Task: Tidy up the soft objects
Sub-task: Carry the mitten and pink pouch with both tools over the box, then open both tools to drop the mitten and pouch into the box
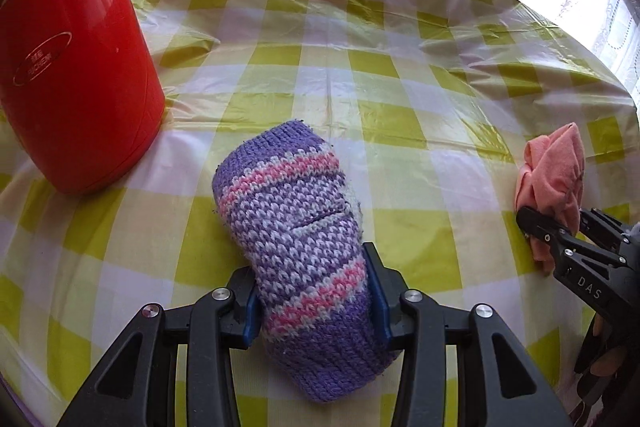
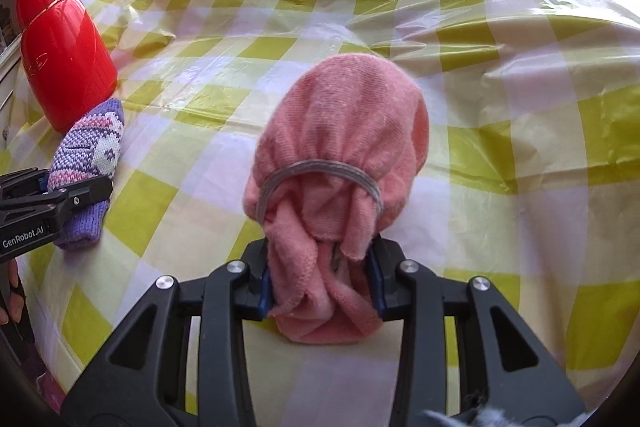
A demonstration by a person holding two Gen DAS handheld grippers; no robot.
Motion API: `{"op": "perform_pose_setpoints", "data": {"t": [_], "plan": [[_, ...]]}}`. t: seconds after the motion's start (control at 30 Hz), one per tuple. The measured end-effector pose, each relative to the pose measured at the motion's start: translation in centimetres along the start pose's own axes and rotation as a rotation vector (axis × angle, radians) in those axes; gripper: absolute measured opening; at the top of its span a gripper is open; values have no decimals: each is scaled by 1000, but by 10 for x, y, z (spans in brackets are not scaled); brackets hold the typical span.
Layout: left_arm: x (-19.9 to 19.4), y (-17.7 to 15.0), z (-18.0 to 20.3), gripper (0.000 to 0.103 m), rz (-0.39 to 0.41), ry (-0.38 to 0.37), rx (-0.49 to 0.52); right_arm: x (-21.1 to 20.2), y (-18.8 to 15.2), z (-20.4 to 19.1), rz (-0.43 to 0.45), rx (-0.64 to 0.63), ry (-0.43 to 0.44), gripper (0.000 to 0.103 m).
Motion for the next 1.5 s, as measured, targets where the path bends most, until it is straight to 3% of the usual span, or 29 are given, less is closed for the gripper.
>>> {"op": "perform_pose_setpoints", "data": {"t": [0.27,0.57,0.87,1.2,1.33,1.5], "plan": [[-25,-46,-23,44,-26,-3,26,-20,-30,-42,-43,-94,-39,40],[-40,-72,-47,44,-34,-3,25,-29,-45,-84,-76,-179,-12,40],[-90,-115,-96,43,38,47,-40,-68,-43,-193,-23,-395,214,39],[-155,-218,-195,43,48,197,-325,-106,-80,-353,-46,-778,473,39],[-172,-249,-221,43,48,249,-421,-116,-104,-404,-54,-923,510,39],[-187,-271,-247,44,67,315,-495,-120,-128,-441,-42,-1048,494,39]]}}
Point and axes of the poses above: each gripper's, at about its wrist camera, not at the fingertips, and x roughly the way its jaws point, z to its right, y to its top, the point moved 3 cm from there along x, roughly the way its jaws point, and after that the axes turned 8 degrees about -z, right-handed, at the moved point
